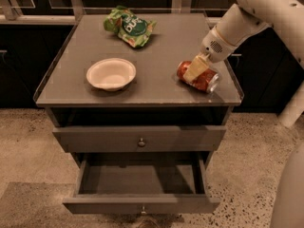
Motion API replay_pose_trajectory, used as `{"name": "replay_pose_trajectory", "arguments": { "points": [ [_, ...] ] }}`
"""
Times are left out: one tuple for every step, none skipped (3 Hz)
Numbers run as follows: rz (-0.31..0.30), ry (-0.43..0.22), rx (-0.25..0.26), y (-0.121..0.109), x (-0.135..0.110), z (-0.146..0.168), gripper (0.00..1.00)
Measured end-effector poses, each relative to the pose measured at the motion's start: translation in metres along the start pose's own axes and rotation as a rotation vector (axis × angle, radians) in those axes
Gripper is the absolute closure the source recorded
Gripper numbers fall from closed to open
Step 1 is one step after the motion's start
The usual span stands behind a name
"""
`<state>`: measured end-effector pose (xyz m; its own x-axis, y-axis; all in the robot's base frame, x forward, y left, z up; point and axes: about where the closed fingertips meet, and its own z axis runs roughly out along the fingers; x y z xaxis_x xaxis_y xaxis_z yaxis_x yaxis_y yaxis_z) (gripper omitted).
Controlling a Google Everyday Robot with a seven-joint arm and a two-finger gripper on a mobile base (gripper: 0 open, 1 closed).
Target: Place coke can into middle drawer
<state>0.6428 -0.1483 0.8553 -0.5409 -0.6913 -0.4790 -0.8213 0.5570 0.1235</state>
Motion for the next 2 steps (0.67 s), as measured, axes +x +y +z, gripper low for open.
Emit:
{"name": "replay_pose_trajectory", "arguments": {
  "points": [
    [0.047,-0.010,-0.004,0.018,0.017,-0.019,1.00],
    [0.167,-0.071,0.036,0.055,0.046,-0.057,1.00]
  ]
}}
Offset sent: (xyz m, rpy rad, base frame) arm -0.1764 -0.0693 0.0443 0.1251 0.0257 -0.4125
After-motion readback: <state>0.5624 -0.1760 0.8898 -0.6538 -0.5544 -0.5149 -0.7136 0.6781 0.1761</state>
